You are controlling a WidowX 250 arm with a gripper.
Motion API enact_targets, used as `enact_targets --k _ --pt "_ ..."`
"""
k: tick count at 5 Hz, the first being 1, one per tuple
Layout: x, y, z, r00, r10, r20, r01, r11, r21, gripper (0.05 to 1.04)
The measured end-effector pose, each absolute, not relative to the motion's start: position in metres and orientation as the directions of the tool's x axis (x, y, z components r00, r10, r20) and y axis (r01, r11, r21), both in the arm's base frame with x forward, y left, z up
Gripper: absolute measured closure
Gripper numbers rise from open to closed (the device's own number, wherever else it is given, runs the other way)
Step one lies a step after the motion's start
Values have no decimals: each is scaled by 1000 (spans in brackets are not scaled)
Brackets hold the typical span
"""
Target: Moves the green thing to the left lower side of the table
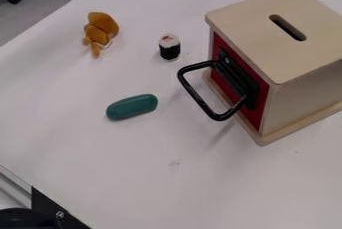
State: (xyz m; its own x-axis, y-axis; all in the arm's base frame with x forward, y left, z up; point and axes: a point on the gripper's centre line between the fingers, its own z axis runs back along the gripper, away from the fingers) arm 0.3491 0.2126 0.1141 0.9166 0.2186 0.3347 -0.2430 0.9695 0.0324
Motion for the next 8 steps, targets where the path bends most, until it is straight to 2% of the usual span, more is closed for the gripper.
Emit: enact_targets --k 2,3,4,5,6,7,8 --pt "342 200 91 924 272 268 -273 961 -33 83" --pt "334 186 102 927 244 285 -235 970 -65 83" --pt "317 174 105 979 7 204 5 998 -60 83" --pt "296 158 111 955 -203 218 221 973 -64 83" --pt "271 138 109 925 -322 200 338 940 -51 83" --pt "252 110 96 869 -420 262 451 890 -70 83" --pt "240 91 73 845 -490 212 508 861 -33 83"
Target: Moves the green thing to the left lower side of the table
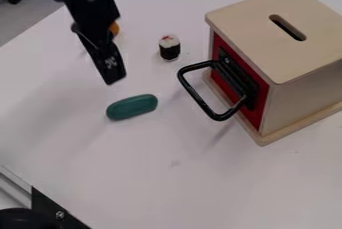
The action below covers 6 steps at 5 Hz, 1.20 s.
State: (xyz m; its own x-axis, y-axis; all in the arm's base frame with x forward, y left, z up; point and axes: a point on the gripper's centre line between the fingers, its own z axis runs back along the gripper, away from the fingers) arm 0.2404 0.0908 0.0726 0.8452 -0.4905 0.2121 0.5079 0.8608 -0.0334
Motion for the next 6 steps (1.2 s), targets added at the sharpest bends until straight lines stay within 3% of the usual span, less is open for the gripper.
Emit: enact_targets --k 2,3,5,6 --pt "248 68 41 812 -541 218 551 834 16 83" --pt "247 68 22 824 -534 188 544 839 3 83" --pt "254 74 5 850 -503 159 498 864 68 121" --pt "252 74 4 851 -502 157 497 865 70 401"
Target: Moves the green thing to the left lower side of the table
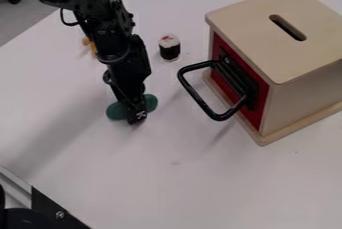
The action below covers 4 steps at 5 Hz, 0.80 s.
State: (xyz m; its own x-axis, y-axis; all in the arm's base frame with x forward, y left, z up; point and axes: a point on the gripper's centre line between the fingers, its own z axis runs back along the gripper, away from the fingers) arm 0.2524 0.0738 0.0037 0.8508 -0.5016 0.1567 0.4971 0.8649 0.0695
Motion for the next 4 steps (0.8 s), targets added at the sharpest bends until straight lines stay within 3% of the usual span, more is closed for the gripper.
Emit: enact_targets --k 1,2,4 --pt "254 75 17 845 -503 181 492 864 106 602" --pt "250 74 25 852 -489 186 486 871 64 603" --pt "255 112 81 902 -359 241 341 933 115 603"
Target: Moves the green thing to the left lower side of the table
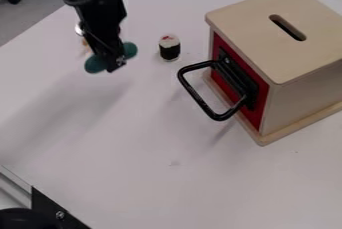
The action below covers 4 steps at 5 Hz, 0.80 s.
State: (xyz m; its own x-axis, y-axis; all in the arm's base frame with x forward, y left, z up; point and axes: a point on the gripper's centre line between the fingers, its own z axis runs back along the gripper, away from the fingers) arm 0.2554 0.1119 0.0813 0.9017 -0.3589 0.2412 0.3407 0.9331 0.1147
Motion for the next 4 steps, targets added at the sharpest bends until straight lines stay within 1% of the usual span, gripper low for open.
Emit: enact_targets --k 1,2,3,4 --pt "264 139 111 950 -108 294 101 994 36 603" --pt "253 163 112 949 146 278 -148 989 -14 603" --pt "230 203 99 888 374 268 -387 922 -4 603" --pt "210 225 83 854 457 248 -482 875 47 603"
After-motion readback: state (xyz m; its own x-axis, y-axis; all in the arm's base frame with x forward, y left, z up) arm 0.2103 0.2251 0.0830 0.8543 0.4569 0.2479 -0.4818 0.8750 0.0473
